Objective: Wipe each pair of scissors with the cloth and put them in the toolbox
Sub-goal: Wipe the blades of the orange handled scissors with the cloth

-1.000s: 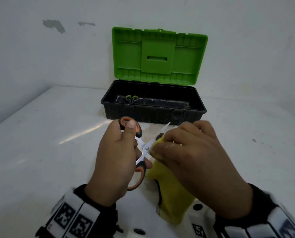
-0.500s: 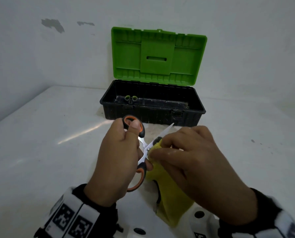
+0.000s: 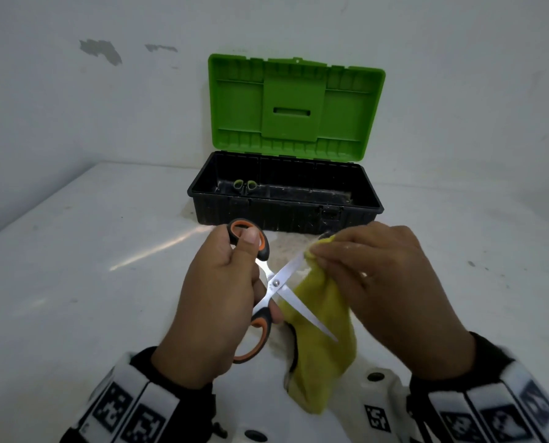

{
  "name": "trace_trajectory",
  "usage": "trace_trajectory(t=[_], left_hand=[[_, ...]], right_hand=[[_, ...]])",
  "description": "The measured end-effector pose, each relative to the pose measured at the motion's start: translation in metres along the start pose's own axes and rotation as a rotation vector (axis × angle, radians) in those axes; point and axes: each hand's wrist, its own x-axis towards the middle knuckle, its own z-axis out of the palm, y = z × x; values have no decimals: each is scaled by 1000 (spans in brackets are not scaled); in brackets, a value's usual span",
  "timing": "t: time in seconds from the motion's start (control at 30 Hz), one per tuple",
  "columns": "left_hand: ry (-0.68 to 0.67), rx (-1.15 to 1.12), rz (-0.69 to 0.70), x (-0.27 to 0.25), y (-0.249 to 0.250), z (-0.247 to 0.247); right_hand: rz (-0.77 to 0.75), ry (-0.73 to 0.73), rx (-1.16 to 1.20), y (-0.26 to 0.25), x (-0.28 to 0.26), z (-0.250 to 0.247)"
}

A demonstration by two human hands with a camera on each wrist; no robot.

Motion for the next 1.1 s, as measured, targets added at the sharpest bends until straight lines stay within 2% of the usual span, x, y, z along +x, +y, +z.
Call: trace_trajectory(t=[0.13, 0.2, 0.33, 0.4, 0.47, 0.53, 0.63, 0.8, 0.97, 1.1], left_hand=[[-5, -6, -47, 0, -6, -2], [1, 3, -48, 1, -6, -1], [-13, 27, -27, 2, -6, 4], [-10, 68, -10, 0, -7, 4], [-14, 88, -5, -1, -7, 2], [-10, 67, -32, -3, -7, -1], [7, 48, -43, -3, -7, -3], [39, 76, -27, 0, -9, -1], [40, 57, -60, -1, -14, 9], [42, 71, -49, 0, -16, 13]], right_hand=[[167, 107, 119, 9, -2, -10], [156, 110, 181, 0, -2, -12], [41, -11, 203, -22, -5, 1], [73, 5, 175, -18, -7, 8], [168, 45, 129, -7, -5, 10], [338, 61, 149, 4, -4, 7], [608, 54, 289, 20, -5, 1], [929, 37, 528, 30, -10, -2], [1052, 86, 860, 12, -5, -6], [1003, 82, 1086, -16, -1, -4]])
